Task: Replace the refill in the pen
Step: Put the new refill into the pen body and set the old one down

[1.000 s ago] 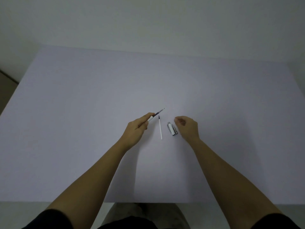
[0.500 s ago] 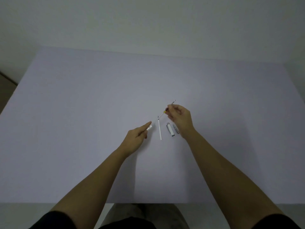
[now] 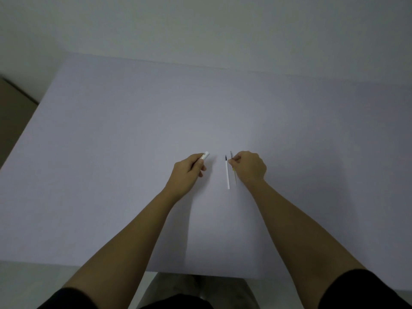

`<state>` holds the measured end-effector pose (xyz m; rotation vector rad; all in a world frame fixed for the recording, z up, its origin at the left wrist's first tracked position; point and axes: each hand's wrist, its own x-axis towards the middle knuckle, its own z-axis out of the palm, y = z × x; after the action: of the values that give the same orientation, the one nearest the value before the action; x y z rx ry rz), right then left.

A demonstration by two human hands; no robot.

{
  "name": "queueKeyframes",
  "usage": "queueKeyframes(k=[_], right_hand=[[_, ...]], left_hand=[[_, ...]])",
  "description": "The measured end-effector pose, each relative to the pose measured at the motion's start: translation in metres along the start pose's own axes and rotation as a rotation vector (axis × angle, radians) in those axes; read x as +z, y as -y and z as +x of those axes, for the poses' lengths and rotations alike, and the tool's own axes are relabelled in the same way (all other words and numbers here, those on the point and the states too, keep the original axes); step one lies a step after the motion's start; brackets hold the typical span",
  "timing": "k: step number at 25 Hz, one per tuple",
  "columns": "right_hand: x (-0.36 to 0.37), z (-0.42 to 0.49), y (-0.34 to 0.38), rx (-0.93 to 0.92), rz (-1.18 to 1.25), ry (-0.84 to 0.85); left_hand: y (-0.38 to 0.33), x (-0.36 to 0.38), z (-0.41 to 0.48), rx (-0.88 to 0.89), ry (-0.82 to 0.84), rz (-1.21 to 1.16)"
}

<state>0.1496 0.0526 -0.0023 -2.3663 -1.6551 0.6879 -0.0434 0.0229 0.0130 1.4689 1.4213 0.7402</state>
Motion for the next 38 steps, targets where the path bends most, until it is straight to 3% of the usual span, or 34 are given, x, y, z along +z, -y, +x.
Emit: queueKeyframes(k=[9, 14, 27, 30, 38], right_hand=[[0.013, 0.005, 0.005, -0.004, 0.025, -0.028], [0.016, 0.002, 0.011, -0.089, -0.124, -0.017], [0.024, -0.004, 0.026, 0.006, -0.171, 0.029], [0.021, -0.006, 0.034, 0.106, 0.054, 0.032], [-0.013, -0.002, 0.039, 0.336, 1.076, 0.027]], left_hand=[[0.012, -0.008, 0.003, -0.027, -0.007, 0.004], [0.012, -0.004, 0.008, -0.011, 0.003, 0.009], [0.014, -0.006, 0.009, -0.005, -0.002, 0.011], [0.016, -0.007, 0.008, -0.014, -0.004, 0.019], [0.01, -0.001, 0.006, 0.005, 0.031, 0.066]])
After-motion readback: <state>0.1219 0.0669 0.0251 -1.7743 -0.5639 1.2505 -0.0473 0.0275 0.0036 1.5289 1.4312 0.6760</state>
